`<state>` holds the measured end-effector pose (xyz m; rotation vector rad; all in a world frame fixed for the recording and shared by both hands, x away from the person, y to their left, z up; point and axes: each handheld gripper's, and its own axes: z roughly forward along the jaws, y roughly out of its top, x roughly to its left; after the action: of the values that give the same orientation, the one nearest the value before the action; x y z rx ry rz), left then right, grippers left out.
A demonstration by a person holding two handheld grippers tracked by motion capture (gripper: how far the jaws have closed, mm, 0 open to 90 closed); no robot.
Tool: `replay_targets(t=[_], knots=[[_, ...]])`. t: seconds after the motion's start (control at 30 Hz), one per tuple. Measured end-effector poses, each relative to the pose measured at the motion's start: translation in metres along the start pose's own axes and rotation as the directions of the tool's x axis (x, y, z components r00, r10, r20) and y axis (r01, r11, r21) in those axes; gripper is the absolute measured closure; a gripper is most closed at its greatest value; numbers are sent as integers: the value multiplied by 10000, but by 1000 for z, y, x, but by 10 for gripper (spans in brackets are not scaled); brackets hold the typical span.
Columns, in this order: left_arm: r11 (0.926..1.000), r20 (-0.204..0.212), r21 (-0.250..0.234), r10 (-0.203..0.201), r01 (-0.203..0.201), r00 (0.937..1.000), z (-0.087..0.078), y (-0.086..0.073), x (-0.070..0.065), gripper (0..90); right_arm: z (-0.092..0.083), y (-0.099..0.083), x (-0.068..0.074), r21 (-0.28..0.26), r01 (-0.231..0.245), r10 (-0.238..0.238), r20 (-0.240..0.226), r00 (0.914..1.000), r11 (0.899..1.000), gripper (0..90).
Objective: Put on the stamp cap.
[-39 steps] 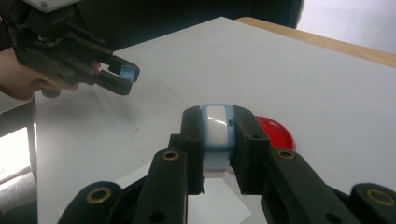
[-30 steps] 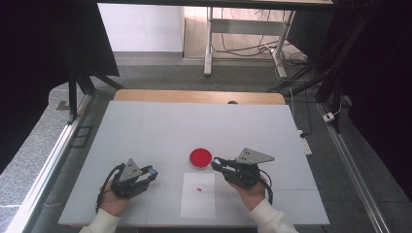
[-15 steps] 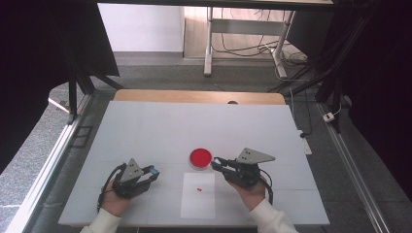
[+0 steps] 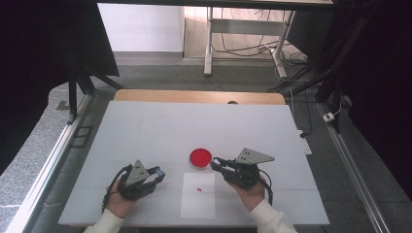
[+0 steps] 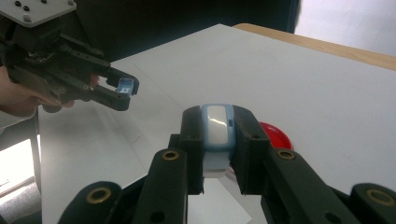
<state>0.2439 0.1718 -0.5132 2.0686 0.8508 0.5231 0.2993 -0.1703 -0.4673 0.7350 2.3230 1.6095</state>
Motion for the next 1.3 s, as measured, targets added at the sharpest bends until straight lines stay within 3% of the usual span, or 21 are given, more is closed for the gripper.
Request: replay_targets(t=[0.23,0.87,1.3], knots=[[10000,46,19,-23,22,10000,4,3,-1,646,-1,1,1,-41,16,-16,-13,10000,10000,753],[9988,451,101,466,-471,9979,23,20,-14,645,1,2,2,-178,-23,23,-3,10000,9998,752],[9983,595,76,576,-582,9966,30,27,-19,645,1,3,3,-229,10,-10,5,10000,9997,751]])
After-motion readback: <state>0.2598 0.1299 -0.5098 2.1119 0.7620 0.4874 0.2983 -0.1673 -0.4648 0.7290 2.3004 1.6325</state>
